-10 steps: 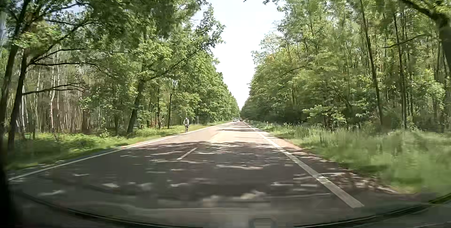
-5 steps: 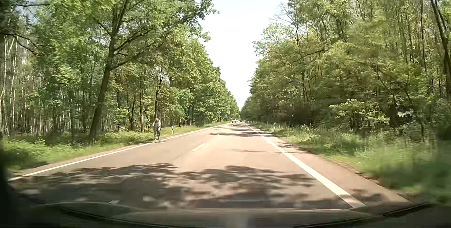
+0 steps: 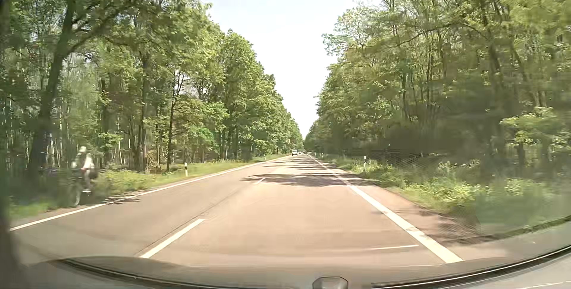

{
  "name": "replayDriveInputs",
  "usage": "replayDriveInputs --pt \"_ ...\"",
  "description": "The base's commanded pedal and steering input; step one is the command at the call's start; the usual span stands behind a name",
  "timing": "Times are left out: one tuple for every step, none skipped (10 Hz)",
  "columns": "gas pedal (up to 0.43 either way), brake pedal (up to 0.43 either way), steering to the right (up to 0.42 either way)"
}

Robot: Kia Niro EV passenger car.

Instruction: Follow the waypoints while adhering to traffic rules and regulations

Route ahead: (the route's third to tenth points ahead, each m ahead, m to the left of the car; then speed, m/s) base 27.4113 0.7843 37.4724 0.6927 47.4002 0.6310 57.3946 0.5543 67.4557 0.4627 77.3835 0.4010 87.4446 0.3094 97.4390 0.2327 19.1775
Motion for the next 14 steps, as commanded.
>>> replayDriveInputs --pt "0.319 0.024 0.0" --pt "0.319 0.024 0.0" --pt "0.319 0.018 0.0" --pt "0.319 0.018 0.0" --pt "0.319 0.024 0.0" --pt "0.319 0.018 0.0" --pt "0.319 0.024 -0.001" --pt "0.319 0.024 0.0" --pt "0.319 0.018 0.0" --pt "0.319 0.018 0.0" --pt "0.319 0.018 -0.001" --pt "0.319 0.018 -0.001" --pt "0.319 0.024 -0.001" --pt "0.319 0.024 -0.001"
